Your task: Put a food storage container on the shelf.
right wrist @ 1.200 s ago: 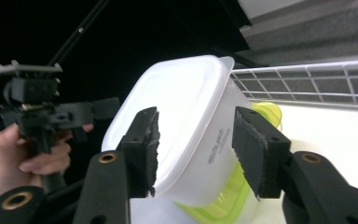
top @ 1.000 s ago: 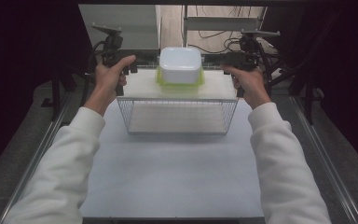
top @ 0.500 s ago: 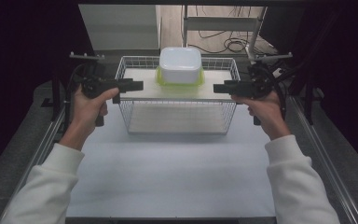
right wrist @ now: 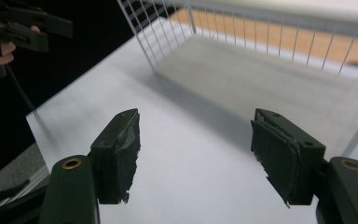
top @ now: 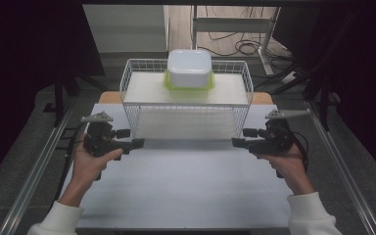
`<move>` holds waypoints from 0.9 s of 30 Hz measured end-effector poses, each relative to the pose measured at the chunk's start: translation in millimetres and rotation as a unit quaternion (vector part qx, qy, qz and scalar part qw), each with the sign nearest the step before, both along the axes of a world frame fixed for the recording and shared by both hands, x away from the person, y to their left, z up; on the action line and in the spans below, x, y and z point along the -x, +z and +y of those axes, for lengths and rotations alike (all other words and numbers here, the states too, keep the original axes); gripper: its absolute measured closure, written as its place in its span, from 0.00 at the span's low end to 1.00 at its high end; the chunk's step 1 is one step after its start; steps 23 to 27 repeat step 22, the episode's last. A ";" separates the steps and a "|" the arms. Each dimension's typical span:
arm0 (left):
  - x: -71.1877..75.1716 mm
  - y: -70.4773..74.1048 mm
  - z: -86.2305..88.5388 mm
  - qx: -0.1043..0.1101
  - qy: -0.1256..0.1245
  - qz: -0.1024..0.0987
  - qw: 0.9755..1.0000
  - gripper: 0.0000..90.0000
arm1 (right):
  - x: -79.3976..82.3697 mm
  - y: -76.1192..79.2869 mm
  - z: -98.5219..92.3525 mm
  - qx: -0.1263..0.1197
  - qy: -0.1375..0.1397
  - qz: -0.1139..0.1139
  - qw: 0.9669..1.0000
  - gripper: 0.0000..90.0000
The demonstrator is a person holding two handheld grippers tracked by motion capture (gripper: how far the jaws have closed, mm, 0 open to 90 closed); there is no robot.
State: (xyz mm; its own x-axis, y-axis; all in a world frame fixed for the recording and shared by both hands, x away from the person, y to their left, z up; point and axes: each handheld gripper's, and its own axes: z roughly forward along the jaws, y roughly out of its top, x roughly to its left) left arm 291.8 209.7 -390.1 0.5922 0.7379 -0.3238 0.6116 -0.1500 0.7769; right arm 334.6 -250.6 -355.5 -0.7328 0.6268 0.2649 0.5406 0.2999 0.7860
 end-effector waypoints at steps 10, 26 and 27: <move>15.6 -43.9 -5.5 -0.041 -0.011 0.037 0.998 0.27 | 14.9 -52.1 -10.5 0.029 -0.015 0.044 0.998 0.35; 15.0 -46.8 -4.6 -0.042 0.003 0.033 0.999 0.27 | 20.3 -56.8 -13.6 0.033 -0.030 0.032 0.999 0.26; 15.0 -46.8 -4.6 -0.042 0.003 0.033 0.999 0.27 | 20.3 -56.8 -13.6 0.033 -0.030 0.032 0.999 0.26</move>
